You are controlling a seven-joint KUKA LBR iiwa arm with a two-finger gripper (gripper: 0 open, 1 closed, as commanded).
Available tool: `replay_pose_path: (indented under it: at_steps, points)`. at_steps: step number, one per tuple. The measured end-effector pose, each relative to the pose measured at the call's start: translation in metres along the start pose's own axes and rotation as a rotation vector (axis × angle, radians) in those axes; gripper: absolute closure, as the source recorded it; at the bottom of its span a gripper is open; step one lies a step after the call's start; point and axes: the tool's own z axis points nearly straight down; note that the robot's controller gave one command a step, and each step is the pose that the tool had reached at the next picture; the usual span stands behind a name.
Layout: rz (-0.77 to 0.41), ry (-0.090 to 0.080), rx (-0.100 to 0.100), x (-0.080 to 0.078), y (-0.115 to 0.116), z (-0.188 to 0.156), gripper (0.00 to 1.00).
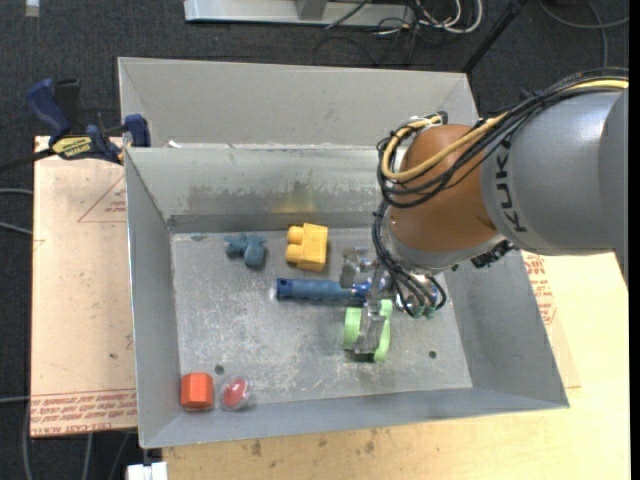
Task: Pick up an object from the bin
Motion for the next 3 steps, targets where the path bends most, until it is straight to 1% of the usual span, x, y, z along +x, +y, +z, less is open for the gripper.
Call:
replay_pose_path:
  at_steps: [1,2,3]
  points:
    - [-0.192,-0.017,0.002,-0.058,-0.085,0.054,0.0]
    - [-0.099,-0.015,-0.001,-0.108,-0.042,0.055,0.0]
    - [-0.098,-0.018,-0.003,-0.108,-0.042,0.055,0.0]
